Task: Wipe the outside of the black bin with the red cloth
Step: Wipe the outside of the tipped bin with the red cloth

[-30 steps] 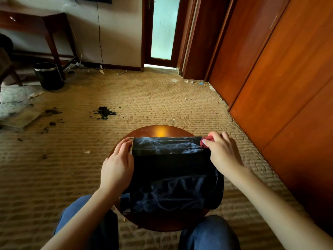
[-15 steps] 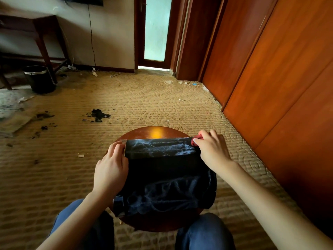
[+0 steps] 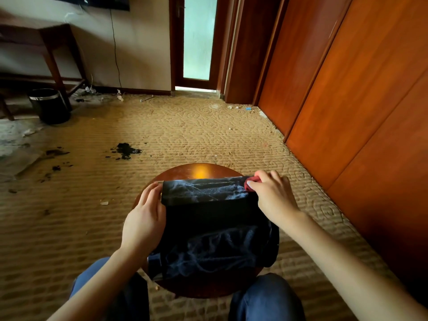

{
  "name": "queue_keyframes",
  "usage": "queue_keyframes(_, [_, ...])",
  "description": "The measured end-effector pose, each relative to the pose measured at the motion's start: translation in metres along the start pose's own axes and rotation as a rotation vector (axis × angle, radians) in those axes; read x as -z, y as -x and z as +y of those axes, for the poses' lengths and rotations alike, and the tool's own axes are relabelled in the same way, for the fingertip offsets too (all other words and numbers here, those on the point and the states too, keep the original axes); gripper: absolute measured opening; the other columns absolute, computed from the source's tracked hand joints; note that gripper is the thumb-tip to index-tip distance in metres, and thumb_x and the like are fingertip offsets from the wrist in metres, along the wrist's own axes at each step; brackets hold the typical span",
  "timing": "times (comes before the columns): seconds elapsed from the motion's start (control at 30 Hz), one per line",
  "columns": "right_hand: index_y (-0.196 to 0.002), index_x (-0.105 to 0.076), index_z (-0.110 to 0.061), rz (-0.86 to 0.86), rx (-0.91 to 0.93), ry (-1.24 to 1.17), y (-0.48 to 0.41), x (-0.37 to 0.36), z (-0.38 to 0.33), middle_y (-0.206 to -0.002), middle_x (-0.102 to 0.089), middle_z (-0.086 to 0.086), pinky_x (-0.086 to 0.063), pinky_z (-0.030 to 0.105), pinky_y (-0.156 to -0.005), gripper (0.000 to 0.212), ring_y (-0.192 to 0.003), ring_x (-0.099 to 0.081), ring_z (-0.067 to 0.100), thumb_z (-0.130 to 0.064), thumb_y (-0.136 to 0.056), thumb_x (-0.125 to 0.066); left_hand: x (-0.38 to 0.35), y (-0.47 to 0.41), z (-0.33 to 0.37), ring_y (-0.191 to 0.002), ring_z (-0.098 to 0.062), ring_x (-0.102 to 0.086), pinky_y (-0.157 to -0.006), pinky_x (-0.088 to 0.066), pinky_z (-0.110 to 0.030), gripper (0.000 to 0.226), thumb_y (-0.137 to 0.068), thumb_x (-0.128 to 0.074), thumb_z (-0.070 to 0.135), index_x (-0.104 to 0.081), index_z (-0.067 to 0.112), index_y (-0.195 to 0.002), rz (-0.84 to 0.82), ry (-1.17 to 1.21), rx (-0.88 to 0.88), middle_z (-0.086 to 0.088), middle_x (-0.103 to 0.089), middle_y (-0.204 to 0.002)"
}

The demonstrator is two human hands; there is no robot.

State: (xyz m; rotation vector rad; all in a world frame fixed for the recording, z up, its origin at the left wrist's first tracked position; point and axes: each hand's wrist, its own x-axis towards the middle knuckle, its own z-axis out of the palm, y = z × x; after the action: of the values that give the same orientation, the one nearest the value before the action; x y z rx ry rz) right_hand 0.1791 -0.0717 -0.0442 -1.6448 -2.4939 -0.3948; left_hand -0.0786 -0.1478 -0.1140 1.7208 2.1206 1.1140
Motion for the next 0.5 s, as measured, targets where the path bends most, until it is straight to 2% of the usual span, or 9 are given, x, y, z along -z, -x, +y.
queue_keyframes(0.03, [-0.124,-0.058,-0.024,-0.029,-0.003,0.024,-0.006,-0.001,-0.002,-0.13,-0.045,-0.001,-0.033,0.038,-0.09,0.044,-0.113,-0.039,0.027,-0.003,-0.086,-0.05,0.0,0.0,0.0,-0.116,-0.022,-0.056,-0.085,-0.05,-0.034,0.042,-0.099,-0.037,0.021,-0.044,0.017,-0.14,-0.004,-0.017,-0.003,0.006,-0.039,-0.149])
queue_keyframes(0.1, [-0.123,-0.058,-0.02,-0.05,-0.013,0.083,-0.004,0.002,-0.005,-0.127,-0.047,0.002,-0.034,0.04,-0.088,0.045,-0.111,-0.042,0.029,-0.001,-0.083,-0.048,0.001,-0.005,0.001,-0.114,-0.024,-0.058,-0.083,-0.052,-0.036,0.043,-0.099,-0.036,0.023,-0.042,0.018,-0.141,-0.01,-0.043,0.012,0.007,-0.037,-0.149])
queue_keyframes(0.2, [-0.104,-0.07,-0.01,0.085,0.023,0.084,0.027,-0.005,-0.006,-0.104,-0.063,0.011,-0.048,0.044,-0.067,0.048,-0.084,-0.057,0.034,0.003,-0.06,-0.058,-0.001,-0.016,0.003,-0.121,-0.023,-0.053,-0.089,-0.047,-0.035,0.044,-0.1,-0.035,0.024,-0.04,0.02,-0.143,-0.031,-0.037,0.064,0.007,-0.035,-0.152])
queue_keyframes(0.33, [-0.102,-0.072,-0.009,0.102,0.074,0.092,0.055,-0.009,-0.003,-0.1,-0.065,0.013,-0.048,0.043,-0.063,0.048,-0.078,-0.059,0.035,0.001,-0.058,-0.057,-0.002,-0.015,0.004,-0.125,-0.023,-0.05,-0.095,-0.044,-0.036,0.045,-0.099,-0.037,0.021,-0.041,0.017,-0.144,-0.028,-0.017,0.062,0.005,-0.036,-0.151])
queue_keyframes(0.4, [-0.104,-0.071,-0.011,0.06,0.035,0.084,0.041,0.0,-0.004,-0.106,-0.064,0.012,-0.046,0.046,-0.07,0.047,-0.085,-0.058,0.035,0.002,-0.06,-0.059,-0.002,-0.01,0.003,-0.123,-0.023,-0.052,-0.094,-0.045,-0.036,0.045,-0.099,-0.038,0.021,-0.042,0.016,-0.143,-0.016,-0.025,0.038,0.006,-0.037,-0.151])
queue_keyframes(0.5, [-0.124,-0.058,-0.02,-0.086,-0.046,0.084,0.005,0.005,-0.009,-0.129,-0.047,0.005,-0.032,0.044,-0.091,0.042,-0.113,-0.043,0.031,-0.004,-0.085,-0.05,-0.001,-0.006,0.001,-0.12,-0.021,-0.054,-0.09,-0.048,-0.036,0.046,-0.099,-0.038,0.022,-0.041,0.017,-0.144,-0.016,-0.023,0.029,0.007,-0.037,-0.151])
